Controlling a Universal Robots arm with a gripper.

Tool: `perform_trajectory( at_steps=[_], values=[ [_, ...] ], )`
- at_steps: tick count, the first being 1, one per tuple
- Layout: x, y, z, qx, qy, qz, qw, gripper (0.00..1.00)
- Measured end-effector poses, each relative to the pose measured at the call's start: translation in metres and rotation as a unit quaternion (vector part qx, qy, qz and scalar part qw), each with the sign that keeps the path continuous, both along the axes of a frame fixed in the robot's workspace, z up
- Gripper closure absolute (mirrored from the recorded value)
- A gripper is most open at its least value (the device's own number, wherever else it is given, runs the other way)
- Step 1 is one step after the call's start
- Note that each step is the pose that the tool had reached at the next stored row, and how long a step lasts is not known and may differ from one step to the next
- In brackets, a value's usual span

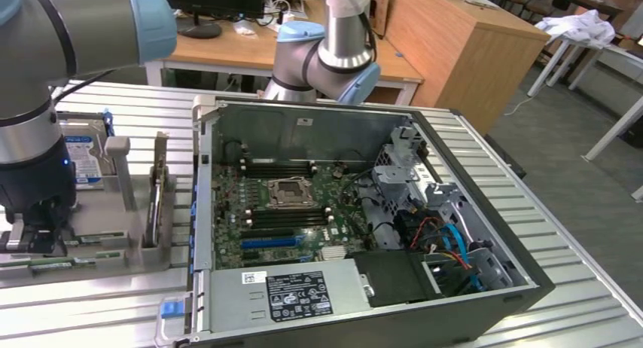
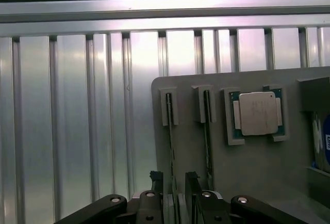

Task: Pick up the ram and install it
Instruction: 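Pick up the ram and move it above insertion slot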

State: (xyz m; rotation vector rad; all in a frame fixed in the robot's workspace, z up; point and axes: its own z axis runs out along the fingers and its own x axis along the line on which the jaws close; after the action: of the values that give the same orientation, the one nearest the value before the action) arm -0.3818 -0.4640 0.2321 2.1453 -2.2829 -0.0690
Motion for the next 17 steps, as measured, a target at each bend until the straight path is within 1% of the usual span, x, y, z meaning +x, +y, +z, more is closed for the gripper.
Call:
perform_trajectory(
  at_steps=[5,8,12,14,17],
  values=[
    [0.0000,-0.0001,-0.0060,-0.0001,0.0001,0.001,1.0000,0.69],
    [0.0000,-0.0001,-0.0065,-0.0003,0.0002,0.007,1.0000,0.69],
    [0.0000,0.0000,-0.0066,-0.0002,0.0001,0.007,1.0000,0.69],
    [0.0000,0.0000,-0.0066,-0.0003,0.0000,0.012,0.9999,0.69],
    [0.0000,0.0000,-0.0067,-0.0002,0.0000,0.029,0.9996,0.69]
  ],
)
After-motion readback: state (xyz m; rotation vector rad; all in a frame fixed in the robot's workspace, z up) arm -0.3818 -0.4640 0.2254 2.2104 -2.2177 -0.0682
